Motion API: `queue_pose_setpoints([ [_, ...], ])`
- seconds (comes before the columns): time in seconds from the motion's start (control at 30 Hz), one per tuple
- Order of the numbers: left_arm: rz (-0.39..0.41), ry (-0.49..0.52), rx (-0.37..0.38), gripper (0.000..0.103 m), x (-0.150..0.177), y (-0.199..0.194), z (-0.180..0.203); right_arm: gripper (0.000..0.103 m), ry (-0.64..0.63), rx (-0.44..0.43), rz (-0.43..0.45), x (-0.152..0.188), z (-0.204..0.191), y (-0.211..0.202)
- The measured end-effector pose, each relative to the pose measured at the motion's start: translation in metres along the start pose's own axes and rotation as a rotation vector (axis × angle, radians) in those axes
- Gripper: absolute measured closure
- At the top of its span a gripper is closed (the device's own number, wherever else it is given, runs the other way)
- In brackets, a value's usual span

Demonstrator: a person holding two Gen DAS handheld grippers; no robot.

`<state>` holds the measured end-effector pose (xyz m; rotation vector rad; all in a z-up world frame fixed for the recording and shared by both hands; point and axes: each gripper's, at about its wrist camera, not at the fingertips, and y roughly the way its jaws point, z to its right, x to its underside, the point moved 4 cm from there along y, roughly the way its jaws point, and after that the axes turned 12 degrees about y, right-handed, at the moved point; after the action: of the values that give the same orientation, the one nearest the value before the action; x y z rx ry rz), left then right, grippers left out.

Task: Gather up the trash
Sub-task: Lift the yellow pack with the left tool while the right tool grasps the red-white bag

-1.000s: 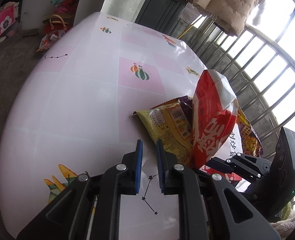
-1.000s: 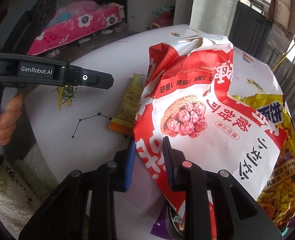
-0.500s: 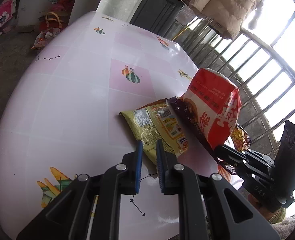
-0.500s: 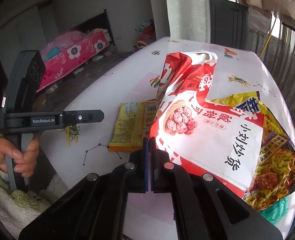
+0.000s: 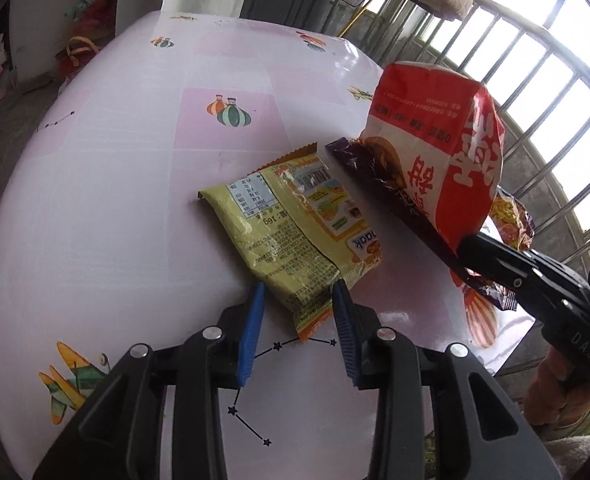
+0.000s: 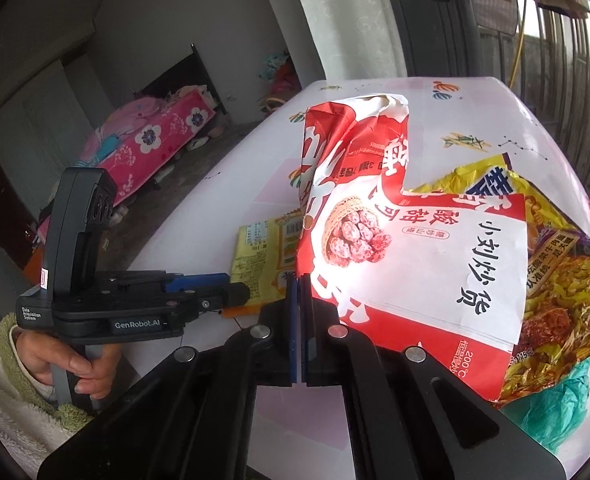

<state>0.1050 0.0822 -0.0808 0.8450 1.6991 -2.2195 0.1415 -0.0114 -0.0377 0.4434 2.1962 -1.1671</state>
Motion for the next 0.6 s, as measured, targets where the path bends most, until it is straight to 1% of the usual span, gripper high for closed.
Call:
queue_pose_setpoints([
  [0.07, -0.005, 0.069, -0.05, 0.069, 0.0, 0.001, 0.008, 0.103, 0.004, -0.002, 0.002, 0.001, 0.001, -0.001],
  [0.13, -0.006, 0.103, -0.083, 0.071, 0.0, 0.002, 0.011, 0.103, 0.006, -0.004, 0.003, 0.001, 0.001, -0.002],
  [0.17, -0.006, 0.112, -0.104, 0.079, 0.001, 0.002, 0.012, 0.103, 0.007, -0.005, 0.005, 0.002, 0.001, -0.002],
  [0.2, -0.007, 0.114, -0.12, 0.083, 0.001, 0.002, 0.011, 0.103, 0.007, -0.007, 0.006, 0.003, 0.001, -0.003],
  [0.23, -0.006, 0.106, -0.12, 0.089, 0.001, 0.002, 0.01, 0.103, 0.008, -0.009, 0.008, 0.002, 0.002, -0.003],
  [0.27, -0.004, 0.089, -0.111, 0.093, 0.001, 0.002, 0.007, 0.103, 0.008, -0.012, 0.01, 0.002, 0.002, -0.004],
  [0.37, 0.001, 0.035, -0.072, 0.097, 0.001, 0.001, -0.005, 0.103, 0.01, -0.021, 0.024, -0.001, 0.003, -0.008],
  [0.43, 0.007, 0.018, -0.058, 0.099, 0.0, 0.001, -0.007, 0.103, 0.012, -0.027, 0.041, -0.003, 0.002, -0.013],
  [0.6, 0.08, 0.009, -0.039, 0.101, -0.006, -0.019, -0.007, 0.103, 0.016, -0.052, 0.088, -0.012, 0.001, -0.031],
])
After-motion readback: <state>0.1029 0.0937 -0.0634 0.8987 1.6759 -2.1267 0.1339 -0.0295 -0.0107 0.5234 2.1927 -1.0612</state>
